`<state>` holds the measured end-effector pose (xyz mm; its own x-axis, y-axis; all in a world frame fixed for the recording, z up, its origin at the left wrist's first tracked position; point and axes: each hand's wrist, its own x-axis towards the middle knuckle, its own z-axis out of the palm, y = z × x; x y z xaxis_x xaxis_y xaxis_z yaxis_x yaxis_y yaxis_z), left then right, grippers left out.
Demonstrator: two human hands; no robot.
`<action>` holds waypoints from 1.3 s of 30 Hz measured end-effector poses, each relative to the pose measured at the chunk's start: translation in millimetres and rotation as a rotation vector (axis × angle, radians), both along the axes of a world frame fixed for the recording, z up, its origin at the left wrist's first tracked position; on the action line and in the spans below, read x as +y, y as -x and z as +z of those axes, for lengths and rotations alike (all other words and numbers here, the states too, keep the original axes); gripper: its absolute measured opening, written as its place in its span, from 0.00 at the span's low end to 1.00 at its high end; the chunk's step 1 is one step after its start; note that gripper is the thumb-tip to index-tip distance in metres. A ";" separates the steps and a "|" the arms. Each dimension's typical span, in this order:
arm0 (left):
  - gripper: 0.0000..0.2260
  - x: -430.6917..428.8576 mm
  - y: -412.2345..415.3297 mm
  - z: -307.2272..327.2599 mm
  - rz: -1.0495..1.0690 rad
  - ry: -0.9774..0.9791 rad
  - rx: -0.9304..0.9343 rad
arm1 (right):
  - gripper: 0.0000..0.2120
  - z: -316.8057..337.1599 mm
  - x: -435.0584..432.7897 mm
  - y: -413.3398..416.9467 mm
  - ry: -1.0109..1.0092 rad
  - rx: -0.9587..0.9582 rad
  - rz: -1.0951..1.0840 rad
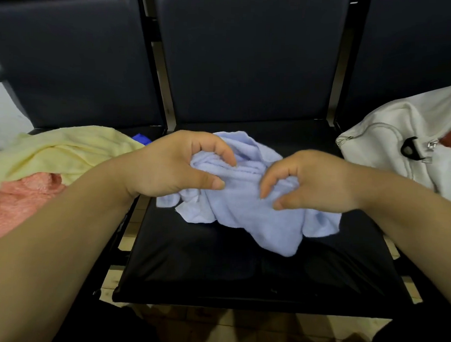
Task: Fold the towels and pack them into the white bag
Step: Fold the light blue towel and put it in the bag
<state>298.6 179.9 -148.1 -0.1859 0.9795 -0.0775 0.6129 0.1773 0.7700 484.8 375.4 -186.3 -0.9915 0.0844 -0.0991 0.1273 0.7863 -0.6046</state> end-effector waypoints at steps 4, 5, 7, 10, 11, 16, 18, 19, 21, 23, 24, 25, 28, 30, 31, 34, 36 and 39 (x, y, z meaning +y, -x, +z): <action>0.11 1.0 -4.8 22.1 -0.023 0.001 0.001 | 0.09 22.4 19.6 -3.5 0.165 0.121 -0.070; 0.10 2.6 -5.0 33.1 -0.047 0.017 0.025 | 0.08 32.2 23.1 -3.9 0.198 0.141 -0.086; 0.10 6.4 -6.7 63.7 -0.109 0.079 0.096 | 0.08 57.9 29.3 -4.0 0.225 0.210 -0.120; 0.12 10.7 -10.6 117.7 -0.139 0.162 0.235 | 0.10 109.1 31.2 -7.5 0.235 0.310 -0.154; 0.13 10.4 -12.7 135.1 -0.135 0.166 0.291 | 0.11 127.5 29.8 -10.5 0.245 0.333 -0.156; 0.12 4.5 -15.8 206.6 0.011 0.037 0.439 | 0.12 207.7 13.6 -35.2 0.110 0.360 -0.072; 0.11 -2.0 -18.4 228.3 0.063 -0.009 0.431 | 0.14 227.3 5.8 -45.9 0.000 0.316 -0.027; 0.10 -6.0 -19.5 236.3 0.076 -0.024 0.429 | 0.15 233.9 2.5 -50.0 -0.071 0.281 -0.005; 0.11 -15.6 -24.0 245.6 0.041 -0.030 0.429 | 0.16 243.8 -2.8 -56.0 -0.208 0.197 0.032; 0.12 -23.2 -29.0 249.1 -0.035 0.044 0.458 | 0.16 250.9 -6.9 -60.2 -0.282 0.142 0.047; 0.13 -26.6 -31.0 248.9 -0.056 0.066 0.468 | 0.16 253.6 -7.8 -61.7 -0.299 0.132 0.047; 0.13 -29.5 -32.7 248.3 -0.079 0.086 0.463 | 0.16 255.6 -8.1 -62.6 -0.310 0.124 0.047; 0.14 -34.9 -27.4 244.7 -0.106 0.181 0.476 | 0.16 255.6 -6.8 -62.2 -0.307 0.103 0.052; 0.15 -35.8 -21.5 240.6 -0.108 0.205 0.517 | 0.18 251.3 -4.3 -56.9 -0.294 0.099 0.040; 0.15 -33.9 -16.8 238.0 -0.085 0.204 0.540 | 0.19 248.9 -2.6 -53.0 -0.292 0.100 0.032; 0.16 -22.5 -4.8 230.2 -0.010 0.142 0.604 | 0.19 242.5 6.0 -38.6 -0.275 0.107 -0.013; 0.15 -15.3 4.8 225.3 0.022 0.046 0.518 | 0.19 239.6 14.6 -27.8 -0.231 0.128 -0.049; 0.14 -3.7 23.3 216.3 0.055 -0.085 0.332 | 0.19 237.5 28.0 -10.8 -0.176 0.163 -0.082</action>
